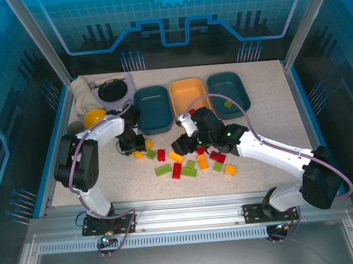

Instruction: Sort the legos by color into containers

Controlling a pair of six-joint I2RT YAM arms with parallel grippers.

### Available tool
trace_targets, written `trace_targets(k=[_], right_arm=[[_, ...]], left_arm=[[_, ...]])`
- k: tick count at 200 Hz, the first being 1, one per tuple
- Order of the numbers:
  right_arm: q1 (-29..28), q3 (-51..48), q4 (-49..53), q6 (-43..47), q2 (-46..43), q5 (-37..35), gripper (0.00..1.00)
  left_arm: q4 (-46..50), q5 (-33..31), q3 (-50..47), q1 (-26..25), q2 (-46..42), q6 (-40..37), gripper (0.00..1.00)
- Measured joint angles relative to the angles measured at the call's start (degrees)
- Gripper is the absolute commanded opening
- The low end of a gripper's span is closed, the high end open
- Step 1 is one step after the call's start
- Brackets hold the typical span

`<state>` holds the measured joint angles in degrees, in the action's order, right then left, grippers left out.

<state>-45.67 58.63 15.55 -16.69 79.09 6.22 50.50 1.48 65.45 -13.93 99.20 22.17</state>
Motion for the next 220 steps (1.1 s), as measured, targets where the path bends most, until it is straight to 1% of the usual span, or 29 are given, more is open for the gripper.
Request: trace_targets(k=[25,41,58,77,98,155,181,194,220], right_arm=[[2.60,0.00,-0.13,-2.23,-0.72,-0.44,0.61],[5.33,0.11,-0.74,-4.39,-1.62,-1.33,0.61],[8.46,0.61,-1.81,-6.93,-2.27,-1.95,0.61],[11.89,1.51,-3.23,-9.86,-2.43,-2.97,0.61],[14.64,2.45,-3.63,-12.17,-2.43,-4.31,0.61],[17.18,4.83,-3.67,-17.73,1.03,-5.33,0.62],[17.81,5.70,-3.43,-19.65,3.76,-5.11,0.62],[18.05,6.38,-3.30,-20.35,4.74,-4.70,0.62],[18.36,7.17,-2.89,-20.87,5.05,-4.22,0.62]], left_arm=[[3.43,-0.22,1.79,0.00,-5.07,1.31,0.28],[5.38,-0.20,6.75,0.00,-6.05,2.19,0.29],[5.88,-0.13,13.64,0.00,-4.94,3.32,0.29],[5.84,0.04,22.75,0.00,-0.37,3.85,0.29],[5.60,0.07,31.95,0.00,7.23,4.74,0.30],[7.37,0.02,50.21,0.00,27.50,4.92,0.31],[8.68,0.00,55.47,0.00,33.27,4.94,0.32],[9.11,-0.02,56.06,0.00,34.77,4.96,0.34],[9.86,0.02,56.13,0.00,36.92,5.35,0.40]])
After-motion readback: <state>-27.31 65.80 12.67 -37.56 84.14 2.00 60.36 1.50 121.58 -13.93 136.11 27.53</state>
